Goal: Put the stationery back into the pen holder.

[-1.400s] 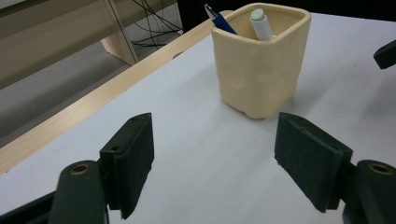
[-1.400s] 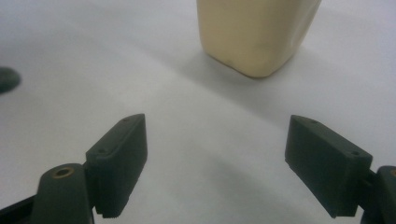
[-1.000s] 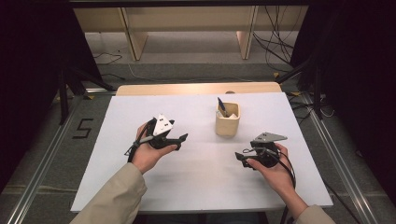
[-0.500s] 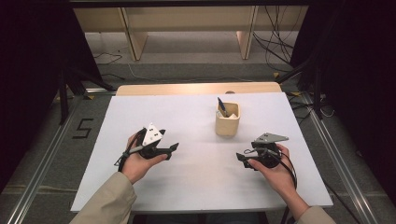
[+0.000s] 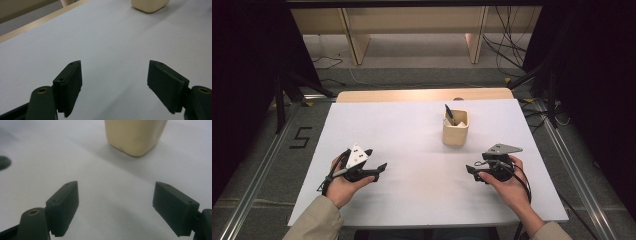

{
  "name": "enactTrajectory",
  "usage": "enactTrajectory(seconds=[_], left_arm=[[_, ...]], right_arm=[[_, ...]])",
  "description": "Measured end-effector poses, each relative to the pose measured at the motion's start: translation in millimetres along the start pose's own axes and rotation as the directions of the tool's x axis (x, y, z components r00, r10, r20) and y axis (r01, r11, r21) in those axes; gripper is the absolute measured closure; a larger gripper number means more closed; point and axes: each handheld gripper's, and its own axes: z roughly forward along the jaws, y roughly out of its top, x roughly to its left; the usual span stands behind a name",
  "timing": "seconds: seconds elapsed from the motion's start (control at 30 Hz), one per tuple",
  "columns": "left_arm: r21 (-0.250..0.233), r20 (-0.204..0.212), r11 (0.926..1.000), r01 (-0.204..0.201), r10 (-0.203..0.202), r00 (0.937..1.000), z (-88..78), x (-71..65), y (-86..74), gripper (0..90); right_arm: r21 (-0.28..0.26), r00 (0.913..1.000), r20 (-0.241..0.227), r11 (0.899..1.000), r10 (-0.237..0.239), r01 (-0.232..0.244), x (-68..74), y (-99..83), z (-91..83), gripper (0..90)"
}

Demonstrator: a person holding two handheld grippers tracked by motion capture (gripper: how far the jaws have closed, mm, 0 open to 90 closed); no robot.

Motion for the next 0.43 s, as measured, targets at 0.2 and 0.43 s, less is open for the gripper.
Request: enactTrajectory(seconds=[0.2,0.43], left_arm=[[0.008,-0.005,0.9999,0.011,-0.011,0.9999,-0.4,0.8,-7.6,27.8],[0.029,0.023,0.9995,0.014,-0.014,0.9996,5.4,-7.6,-8.1,27.1]], right_arm=[[0.001,1.0,0.001,1.0,0.001,-0.001,-0.6,-0.3,-0.2,21.7],[0.0,1.0,-0.001,1.0,0.004,-0.004,-1.5,-0.7,0.2,21.7]])
